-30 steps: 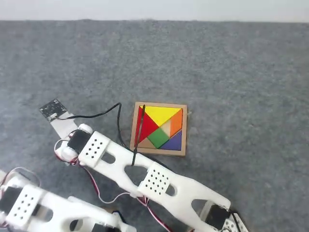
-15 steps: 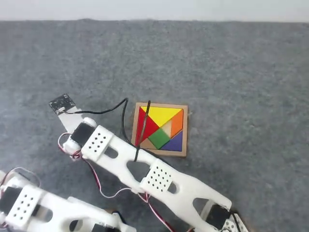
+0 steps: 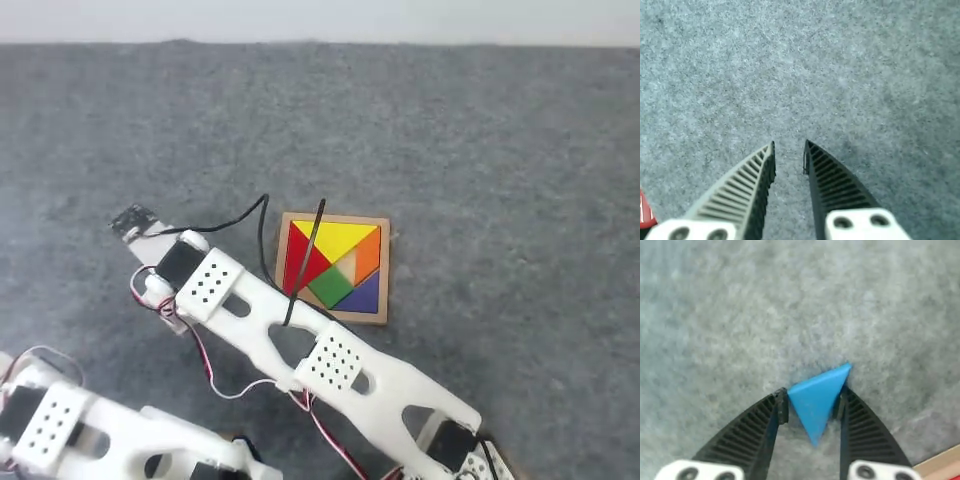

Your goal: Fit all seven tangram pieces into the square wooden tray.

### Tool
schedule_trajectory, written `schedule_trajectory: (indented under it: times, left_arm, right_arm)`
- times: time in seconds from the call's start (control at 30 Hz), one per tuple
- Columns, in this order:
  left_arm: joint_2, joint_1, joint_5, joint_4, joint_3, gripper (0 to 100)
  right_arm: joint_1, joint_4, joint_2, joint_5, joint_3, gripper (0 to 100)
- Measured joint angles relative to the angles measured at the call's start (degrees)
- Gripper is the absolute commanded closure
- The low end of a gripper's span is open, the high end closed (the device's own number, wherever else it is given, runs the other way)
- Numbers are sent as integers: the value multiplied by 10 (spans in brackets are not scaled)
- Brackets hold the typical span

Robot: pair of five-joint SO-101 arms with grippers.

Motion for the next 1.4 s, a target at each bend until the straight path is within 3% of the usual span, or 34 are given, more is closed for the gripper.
schedule_trajectory:
  times: [0.17, 0.93, 1.23, 1.4]
  left_arm:
    - [0, 0, 0, 0, 0, 902]
    - [0, 0, 0, 0, 0, 902]
    - [0, 0, 0, 0, 0, 902]
    - [0, 0, 0, 0, 0, 902]
  right_arm:
    - [0, 8, 0, 52, -1, 836]
    - [106, 30, -116, 55, -19, 831]
    - [49, -1, -57, -86, -20, 713]
    - [46, -53, -18, -108, -20, 704]
